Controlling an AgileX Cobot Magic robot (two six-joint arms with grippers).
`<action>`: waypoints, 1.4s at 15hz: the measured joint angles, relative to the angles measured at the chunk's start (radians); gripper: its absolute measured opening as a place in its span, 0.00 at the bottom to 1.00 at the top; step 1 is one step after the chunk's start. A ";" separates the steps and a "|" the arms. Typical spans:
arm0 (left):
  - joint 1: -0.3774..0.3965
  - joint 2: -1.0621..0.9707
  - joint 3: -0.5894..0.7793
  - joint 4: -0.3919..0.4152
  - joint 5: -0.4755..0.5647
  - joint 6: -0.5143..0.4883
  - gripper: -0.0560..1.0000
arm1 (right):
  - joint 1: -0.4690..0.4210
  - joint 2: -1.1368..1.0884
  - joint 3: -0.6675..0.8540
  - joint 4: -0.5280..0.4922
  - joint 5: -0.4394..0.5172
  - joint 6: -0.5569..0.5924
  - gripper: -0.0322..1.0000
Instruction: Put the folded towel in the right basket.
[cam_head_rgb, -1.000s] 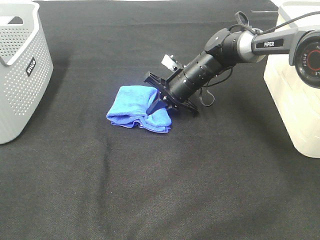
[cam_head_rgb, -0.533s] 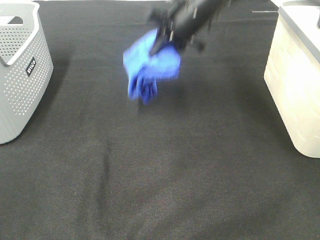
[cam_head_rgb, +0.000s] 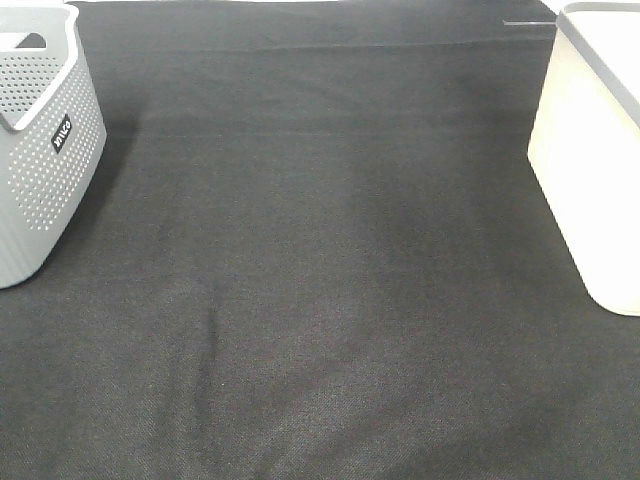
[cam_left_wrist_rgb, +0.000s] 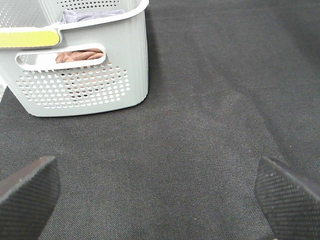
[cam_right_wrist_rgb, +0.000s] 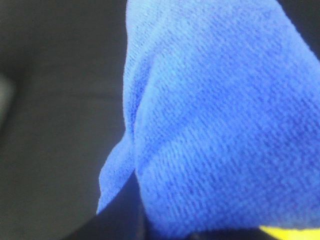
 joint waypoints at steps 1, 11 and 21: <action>0.000 0.000 0.000 0.000 0.000 0.000 0.99 | -0.091 -0.027 0.038 -0.047 0.002 0.000 0.17; 0.000 0.000 0.000 0.000 0.000 0.000 0.99 | -0.306 0.008 0.305 -0.157 0.012 0.002 0.67; 0.000 0.000 0.000 0.000 0.000 0.000 0.99 | 0.075 -0.290 0.449 -0.219 -0.001 0.113 0.97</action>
